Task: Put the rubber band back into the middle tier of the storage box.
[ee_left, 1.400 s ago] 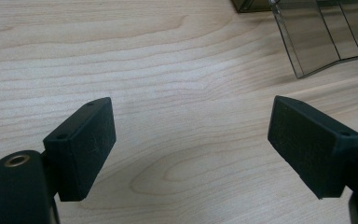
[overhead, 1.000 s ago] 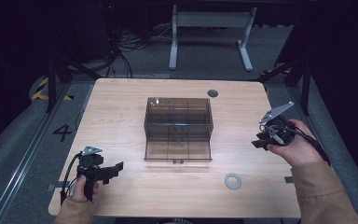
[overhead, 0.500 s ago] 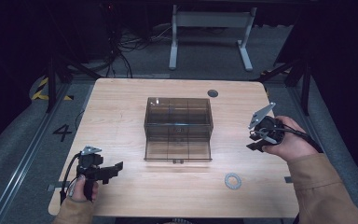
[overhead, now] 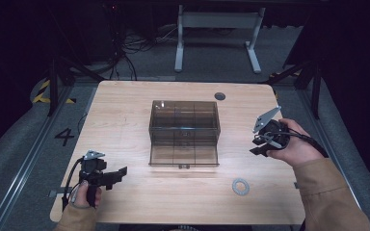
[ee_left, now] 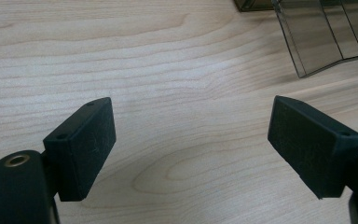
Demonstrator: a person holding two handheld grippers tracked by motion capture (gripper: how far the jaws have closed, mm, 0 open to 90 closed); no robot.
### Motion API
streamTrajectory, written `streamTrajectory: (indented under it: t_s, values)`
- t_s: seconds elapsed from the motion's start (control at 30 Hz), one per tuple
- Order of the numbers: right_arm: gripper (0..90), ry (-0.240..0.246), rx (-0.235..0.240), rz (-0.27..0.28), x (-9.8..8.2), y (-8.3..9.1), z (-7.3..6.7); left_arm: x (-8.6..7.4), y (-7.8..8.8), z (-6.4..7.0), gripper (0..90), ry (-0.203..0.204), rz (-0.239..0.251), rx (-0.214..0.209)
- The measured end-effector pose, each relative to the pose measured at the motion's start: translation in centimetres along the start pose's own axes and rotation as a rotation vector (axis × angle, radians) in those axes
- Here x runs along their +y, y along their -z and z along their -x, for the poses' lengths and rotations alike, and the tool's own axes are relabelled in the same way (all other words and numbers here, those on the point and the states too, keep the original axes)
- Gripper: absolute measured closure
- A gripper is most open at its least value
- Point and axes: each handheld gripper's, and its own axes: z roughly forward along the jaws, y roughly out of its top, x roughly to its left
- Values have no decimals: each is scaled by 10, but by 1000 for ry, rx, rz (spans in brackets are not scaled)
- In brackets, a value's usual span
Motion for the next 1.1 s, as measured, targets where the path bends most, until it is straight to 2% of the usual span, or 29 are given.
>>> streamTrajectory:
  t_s: [0.13,0.33,0.87,1.1]
  values:
    - [620,2,13,9,0,-4,-1,0,0,0,158,0,0,0]
    - [613,37,42,-26,1,-21,-5,0,0,0,158,1,-1,1]
    - [610,41,95,-66,-4,-54,-13,0,0,0,158,1,-2,0]
    - [613,43,109,-105,-6,-65,-17,0,0,-1,158,4,-2,1]
